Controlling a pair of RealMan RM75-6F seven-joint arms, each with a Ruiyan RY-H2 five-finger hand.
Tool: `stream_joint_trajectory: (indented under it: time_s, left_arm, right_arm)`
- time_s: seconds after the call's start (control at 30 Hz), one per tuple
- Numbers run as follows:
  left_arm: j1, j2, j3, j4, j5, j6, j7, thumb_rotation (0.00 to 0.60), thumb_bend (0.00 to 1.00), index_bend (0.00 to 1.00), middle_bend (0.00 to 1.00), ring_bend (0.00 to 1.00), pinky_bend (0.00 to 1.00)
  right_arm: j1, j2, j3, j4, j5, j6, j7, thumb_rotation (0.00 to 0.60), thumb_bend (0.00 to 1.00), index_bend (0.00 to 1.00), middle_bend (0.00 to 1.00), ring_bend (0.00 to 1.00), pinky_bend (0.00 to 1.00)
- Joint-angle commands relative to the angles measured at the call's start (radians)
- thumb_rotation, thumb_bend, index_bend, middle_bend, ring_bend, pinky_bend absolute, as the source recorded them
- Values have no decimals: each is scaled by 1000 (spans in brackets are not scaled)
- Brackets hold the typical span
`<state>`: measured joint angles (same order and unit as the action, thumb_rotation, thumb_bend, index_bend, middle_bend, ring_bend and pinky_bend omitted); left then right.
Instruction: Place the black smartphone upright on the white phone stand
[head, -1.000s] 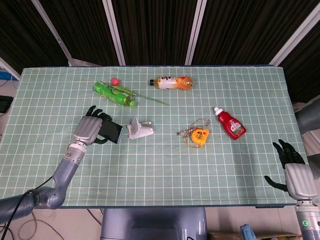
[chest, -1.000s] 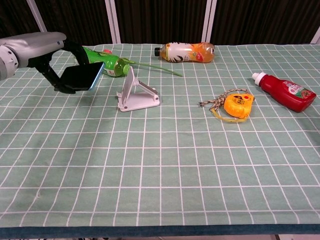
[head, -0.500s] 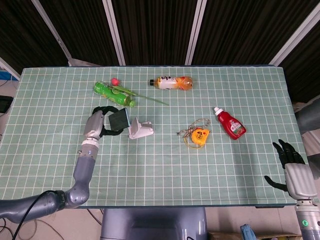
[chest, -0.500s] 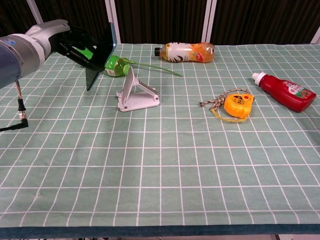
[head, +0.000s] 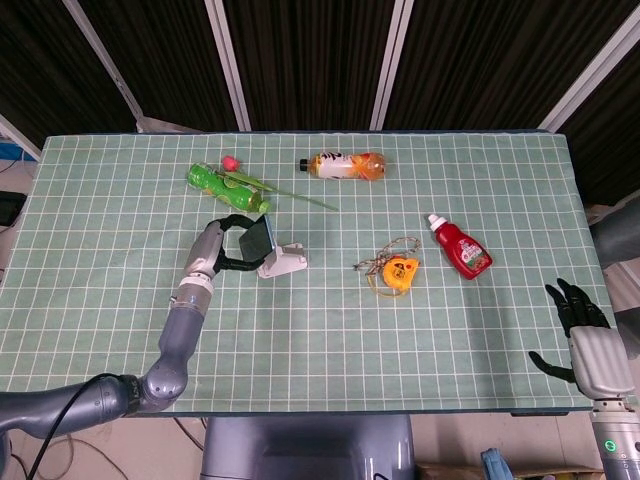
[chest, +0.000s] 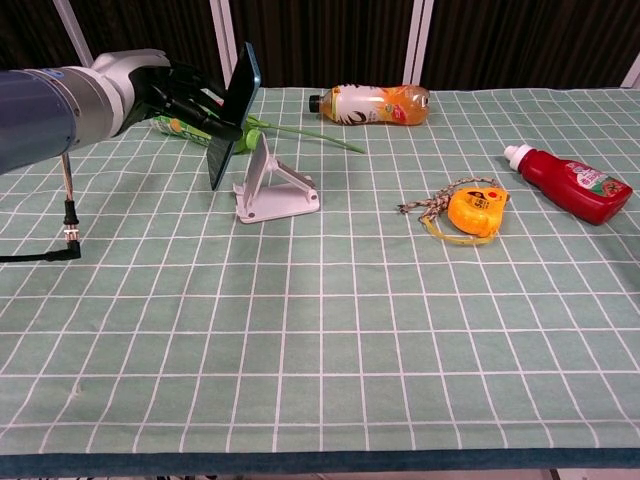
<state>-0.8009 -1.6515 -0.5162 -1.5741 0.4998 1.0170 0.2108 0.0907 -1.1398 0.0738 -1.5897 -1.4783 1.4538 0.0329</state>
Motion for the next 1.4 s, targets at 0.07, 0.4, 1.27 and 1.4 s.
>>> stream_joint_trajectory:
  time_s: [0.07, 0.4, 1.27, 1.4]
  left_arm:
    - [-10, 12, 5, 12, -17, -56, -23, 600, 305, 544, 587, 124, 0]
    - [-23, 8, 11, 55, -28, -126, -93, 600, 305, 544, 587, 124, 0]
    - [-45, 12, 28, 133, -31, -223, -218, 600, 305, 545, 588, 124, 0]
    - [-49, 14, 31, 147, -27, -240, -231, 600, 305, 545, 588, 124, 0]
  right_arm:
    - [0, 0, 0, 0, 1, 0, -1, 600, 272, 9, 0, 0, 187]
    - [0, 0, 1, -1, 3, -1, -4, 600, 272, 10, 0, 0, 187]
    - [1, 0, 1, -3, 5, -3, -8, 600, 272, 23, 0, 0, 187]
    - [1, 0, 1, -4, 5, -2, -10, 600, 272, 24, 0, 0, 187]
